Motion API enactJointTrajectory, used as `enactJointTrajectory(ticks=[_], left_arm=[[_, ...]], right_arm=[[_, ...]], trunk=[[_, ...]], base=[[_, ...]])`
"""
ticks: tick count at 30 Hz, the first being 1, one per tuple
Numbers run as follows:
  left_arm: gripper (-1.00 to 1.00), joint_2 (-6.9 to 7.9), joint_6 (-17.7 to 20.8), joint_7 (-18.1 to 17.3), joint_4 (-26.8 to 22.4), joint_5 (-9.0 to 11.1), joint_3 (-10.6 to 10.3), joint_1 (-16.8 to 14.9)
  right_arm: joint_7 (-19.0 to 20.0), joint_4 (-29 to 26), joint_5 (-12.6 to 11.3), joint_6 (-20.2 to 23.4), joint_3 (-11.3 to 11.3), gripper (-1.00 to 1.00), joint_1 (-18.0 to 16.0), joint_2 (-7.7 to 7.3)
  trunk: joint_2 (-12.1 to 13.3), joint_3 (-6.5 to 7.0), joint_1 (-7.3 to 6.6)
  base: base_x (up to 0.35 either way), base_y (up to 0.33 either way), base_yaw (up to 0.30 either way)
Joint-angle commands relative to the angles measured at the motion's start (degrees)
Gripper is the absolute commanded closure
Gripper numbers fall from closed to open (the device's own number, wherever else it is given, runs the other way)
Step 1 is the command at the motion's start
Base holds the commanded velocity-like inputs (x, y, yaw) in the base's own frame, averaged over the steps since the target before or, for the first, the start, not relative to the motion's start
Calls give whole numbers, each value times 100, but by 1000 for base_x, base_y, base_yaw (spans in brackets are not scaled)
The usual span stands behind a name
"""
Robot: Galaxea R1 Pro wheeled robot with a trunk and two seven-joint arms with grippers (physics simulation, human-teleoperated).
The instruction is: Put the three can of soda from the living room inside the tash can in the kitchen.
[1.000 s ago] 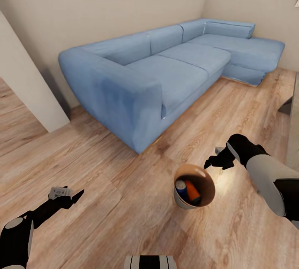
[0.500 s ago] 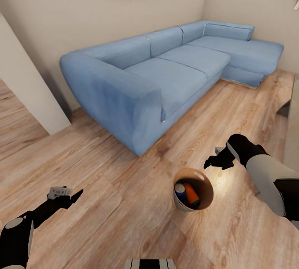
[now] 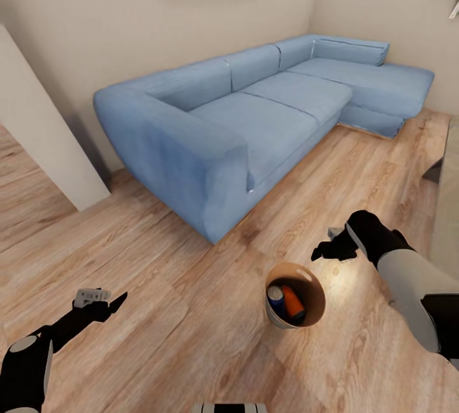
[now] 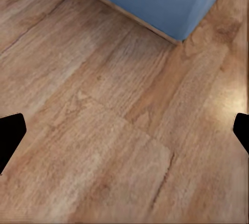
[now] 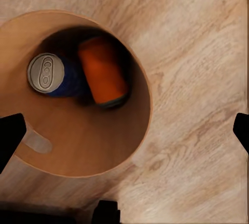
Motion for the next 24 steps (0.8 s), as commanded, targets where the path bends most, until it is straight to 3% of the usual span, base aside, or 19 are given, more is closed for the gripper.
enactJointTrajectory(ticks=[1,5,16,24], left_arm=[[-100,1,-1,0,34,4,0,0],[-100,4,-10,3,165,11,0,0],[-100,5,-11,305,191,-7,0,0],[-100,5,-49,418,508,-3,0,0]], right_arm=[[0,-184,4,0,1,-100,107,0],[2,-1117,9,0,-5,-100,781,-5],[9,-1431,-2,0,-3,-100,1437,-243],[21,-2417,6,0,-8,-100,2274,-376]], trunk=[[42,19,-23],[202,90,-110],[643,288,-352],[964,432,-528]], base=[[0,0,0],[0,0,0],[0,0,0],[0,0,0]])
